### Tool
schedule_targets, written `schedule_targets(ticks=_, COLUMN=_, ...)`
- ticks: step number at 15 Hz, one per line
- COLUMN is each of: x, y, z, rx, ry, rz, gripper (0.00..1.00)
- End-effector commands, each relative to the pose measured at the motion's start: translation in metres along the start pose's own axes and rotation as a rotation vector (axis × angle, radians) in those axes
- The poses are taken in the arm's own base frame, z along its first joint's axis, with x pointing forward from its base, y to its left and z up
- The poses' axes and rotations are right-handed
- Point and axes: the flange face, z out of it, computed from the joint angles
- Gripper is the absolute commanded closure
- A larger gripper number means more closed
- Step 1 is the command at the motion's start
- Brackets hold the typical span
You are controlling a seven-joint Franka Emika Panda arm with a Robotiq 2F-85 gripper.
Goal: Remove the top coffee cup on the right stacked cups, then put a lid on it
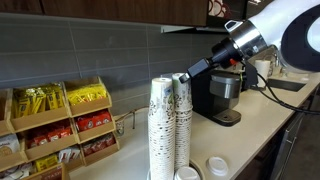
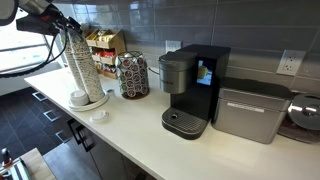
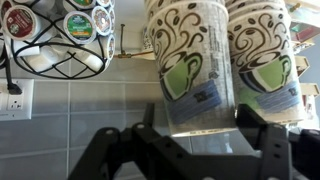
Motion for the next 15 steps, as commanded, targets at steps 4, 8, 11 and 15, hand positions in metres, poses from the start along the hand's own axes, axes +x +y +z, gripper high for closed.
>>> schedule_targets(ticks=4, x=-0.005, y=0.0, z=-0.007, rx=0.01, ry=0.019, rz=-0.004, gripper=0.66)
schedule_targets(ticks=8, x=-0.002, y=0.0, z=-0.013, rx=0.006, ry=0.033, rz=-0.009, gripper=0.66)
schedule_targets(ticks=11, x=0.003, y=0.0, z=-0.02, rx=0.003, ry=0.051, rz=-0.013, gripper=0.66)
schedule_targets(ticks=15, x=0.015, y=0.001, z=-0.037, rx=-0.007, ry=0.087, rz=-0.019, gripper=0.66)
